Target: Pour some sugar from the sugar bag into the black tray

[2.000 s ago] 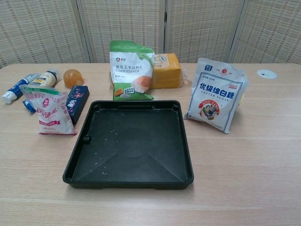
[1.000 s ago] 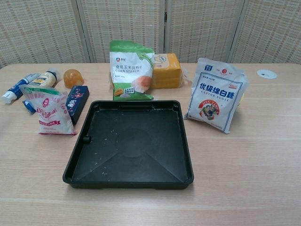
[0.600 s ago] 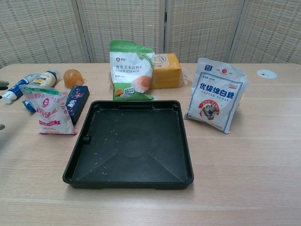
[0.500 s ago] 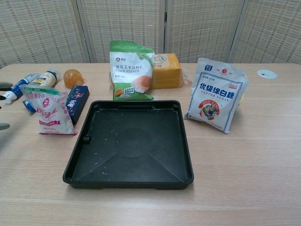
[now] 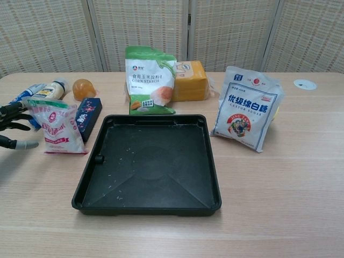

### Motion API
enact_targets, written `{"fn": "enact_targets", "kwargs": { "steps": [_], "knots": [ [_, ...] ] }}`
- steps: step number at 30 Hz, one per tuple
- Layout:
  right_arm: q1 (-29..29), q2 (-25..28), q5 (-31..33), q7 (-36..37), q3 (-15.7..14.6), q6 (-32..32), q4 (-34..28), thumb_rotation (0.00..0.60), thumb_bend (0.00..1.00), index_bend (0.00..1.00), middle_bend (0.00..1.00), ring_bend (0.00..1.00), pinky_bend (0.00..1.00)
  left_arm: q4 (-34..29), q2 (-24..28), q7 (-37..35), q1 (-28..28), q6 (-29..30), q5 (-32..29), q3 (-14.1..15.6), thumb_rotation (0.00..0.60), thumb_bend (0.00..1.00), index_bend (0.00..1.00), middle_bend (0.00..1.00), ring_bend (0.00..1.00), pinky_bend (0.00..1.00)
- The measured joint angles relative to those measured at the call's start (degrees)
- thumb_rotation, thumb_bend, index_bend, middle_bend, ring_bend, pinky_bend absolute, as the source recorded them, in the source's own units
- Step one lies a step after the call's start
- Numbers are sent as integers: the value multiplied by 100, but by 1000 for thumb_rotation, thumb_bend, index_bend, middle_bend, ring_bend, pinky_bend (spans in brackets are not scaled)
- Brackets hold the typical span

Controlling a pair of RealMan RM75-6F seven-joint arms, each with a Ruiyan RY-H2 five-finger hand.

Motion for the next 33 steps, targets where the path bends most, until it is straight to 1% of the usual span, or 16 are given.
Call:
{"fn": "enact_targets", "kwargs": {
  "steps": [7, 20, 27, 33],
  "knots": [
    [-18, 33, -6, -69, -3, 10, -77, 600, 255, 0, 0, 38, 0, 413, -307, -281, -145, -102, 62, 89, 600, 222, 0, 45, 99, 195],
    [-58, 71, 18, -142, 9, 40, -158, 600, 255, 0, 0, 37, 0, 988, -782, -577, -239, 6, 136, 196, 600, 223, 0, 55, 122, 198],
    [-74, 86, 29, -178, 9, 41, -183, 600, 255, 0, 0, 39, 0, 1248, -1027, -754, -295, 43, 155, 217, 600, 222, 2, 86, 150, 211],
    [-104, 84, 65, -181, 4, 45, -180, 600, 256, 0, 0, 39, 0, 1579, -1299, -863, -310, 149, 141, 201, 600, 223, 52, 140, 192, 239]
  ]
}}
